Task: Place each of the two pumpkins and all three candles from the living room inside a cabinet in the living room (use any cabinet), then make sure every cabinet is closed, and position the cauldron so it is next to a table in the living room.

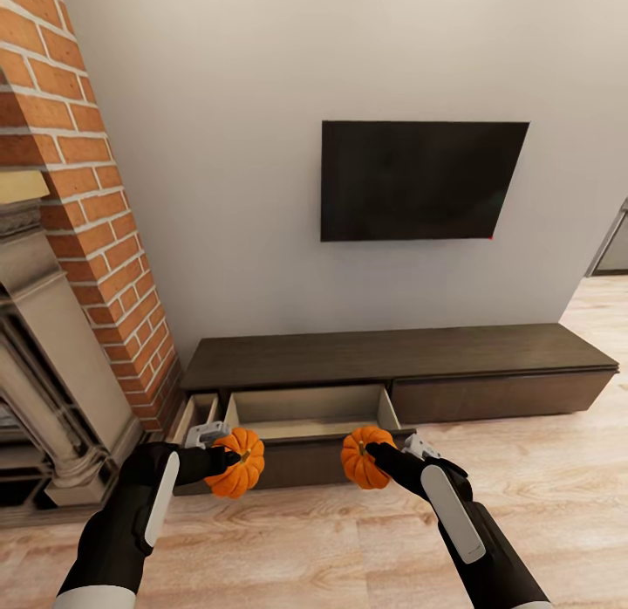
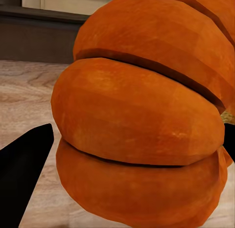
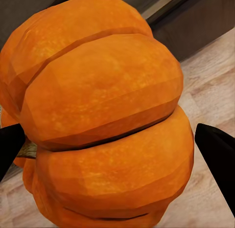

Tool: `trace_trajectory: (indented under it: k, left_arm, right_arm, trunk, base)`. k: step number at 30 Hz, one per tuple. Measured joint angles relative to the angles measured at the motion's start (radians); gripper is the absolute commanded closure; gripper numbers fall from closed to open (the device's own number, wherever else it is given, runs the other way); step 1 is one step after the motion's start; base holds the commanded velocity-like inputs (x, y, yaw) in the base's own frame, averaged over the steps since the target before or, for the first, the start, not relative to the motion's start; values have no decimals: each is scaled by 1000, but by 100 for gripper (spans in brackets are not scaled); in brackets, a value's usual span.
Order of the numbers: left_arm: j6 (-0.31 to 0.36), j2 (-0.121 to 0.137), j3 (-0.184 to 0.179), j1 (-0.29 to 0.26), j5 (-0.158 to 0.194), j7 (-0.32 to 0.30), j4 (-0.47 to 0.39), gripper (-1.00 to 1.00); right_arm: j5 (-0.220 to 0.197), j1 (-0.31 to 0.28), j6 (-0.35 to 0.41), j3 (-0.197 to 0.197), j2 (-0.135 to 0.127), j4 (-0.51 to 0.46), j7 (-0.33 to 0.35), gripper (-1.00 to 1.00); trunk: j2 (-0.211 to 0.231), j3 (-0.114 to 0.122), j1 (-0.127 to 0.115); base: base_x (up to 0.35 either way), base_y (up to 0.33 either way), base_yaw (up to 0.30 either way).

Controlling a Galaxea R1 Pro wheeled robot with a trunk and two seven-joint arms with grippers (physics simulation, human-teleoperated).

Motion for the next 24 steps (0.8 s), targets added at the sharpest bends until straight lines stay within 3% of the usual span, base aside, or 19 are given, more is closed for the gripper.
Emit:
trace_trajectory:
  k: [5, 8, 9, 10, 12, 13, 14, 15, 18, 20, 24]
  left_arm:
    - [0, 0, 0, 0, 0, 0, 0, 100]
    - [1, -26, -3, 0, 1, 0, 0, 100]
    - [0, -50, -4, -10, -8, 18, -3, 100]
    - [1, -60, -5, -16, 11, 40, -5, 100]
    - [-1, -71, -5, -23, -13, 84, -8, 100]
    - [-2, -91, -5, -35, -28, 96, -9, 100]
    - [-2, -102, -7, -40, 9, 94, -9, 100]
    - [-2, -112, -8, -43, 16, 97, -9, 100]
    - [-15, -118, -6, -47, -19, 128, 2, 100]
    - [-54, -118, -6, -47, -11, 163, 18, 100]
    - [-82, -118, -5, -48, -3, 224, 40, 100]
  right_arm:
    - [-1, -1, 4, -1, 1, 0, -1, 100]
    - [-5, -1, 13, 3, 2, -39, -10, 100]
    - [-4, -3, 53, 37, 2, -97, -61, 100]
    - [-15, -7, 76, 62, 8, -147, -132, 100]
    - [-2, -20, 130, 84, 37, -188, -259, 100]
    - [-12, -27, 143, 90, 48, -197, -295, 100]
    - [-5, -30, 154, 91, 51, -199, -306, 100]
    - [-2, -31, 160, 93, 53, -201, -313, 100]
    - [-3, -33, 164, 95, 55, -204, -318, 100]
    - [-3, -33, 164, 101, 55, -204, -318, 100]
    - [-3, -33, 156, 158, 54, -208, -318, 100]
  trunk:
    - [35, 16, -19]
    - [56, 25, -31]
    - [63, 28, -35]
    - [70, 32, -38]
    - [84, 38, -46]
    - [91, 41, -50]
    - [98, 44, -54]
    - [105, 47, -58]
    - [126, 56, -69]
    - [140, 63, -77]
    - [168, 75, -92]
  base:
    - [0, 0, 0]
    - [0, 0, 0]
    - [0, 0, 0]
    - [0, 0, 0]
    - [0, 0, 0]
    - [0, 0, 0]
    - [0, 0, 0]
    - [0, 0, 0]
    - [0, 0, 0]
    - [0, 0, 0]
    - [0, 0, 0]
